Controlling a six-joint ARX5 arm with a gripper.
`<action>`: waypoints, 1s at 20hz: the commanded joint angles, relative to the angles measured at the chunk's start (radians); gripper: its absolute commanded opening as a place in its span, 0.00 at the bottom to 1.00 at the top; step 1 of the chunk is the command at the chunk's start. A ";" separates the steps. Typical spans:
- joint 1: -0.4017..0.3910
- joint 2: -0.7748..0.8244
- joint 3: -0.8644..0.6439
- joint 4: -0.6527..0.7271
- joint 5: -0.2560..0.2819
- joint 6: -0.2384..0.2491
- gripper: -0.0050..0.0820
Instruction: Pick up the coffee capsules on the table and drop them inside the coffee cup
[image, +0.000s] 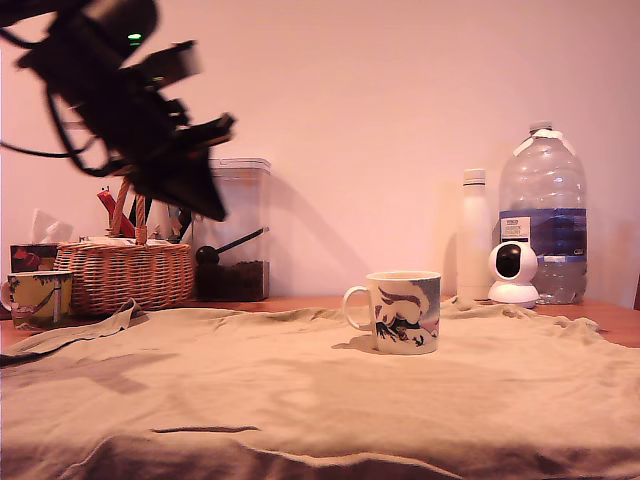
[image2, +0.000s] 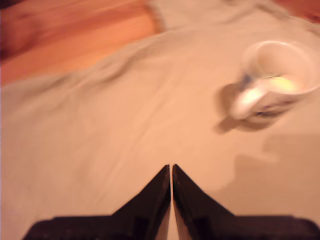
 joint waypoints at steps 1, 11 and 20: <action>0.024 -0.006 -0.075 0.029 -0.001 -0.019 0.03; 0.172 -0.139 -0.383 0.216 -0.024 -0.092 0.03; 0.212 -0.495 -0.660 0.303 -0.068 -0.107 0.03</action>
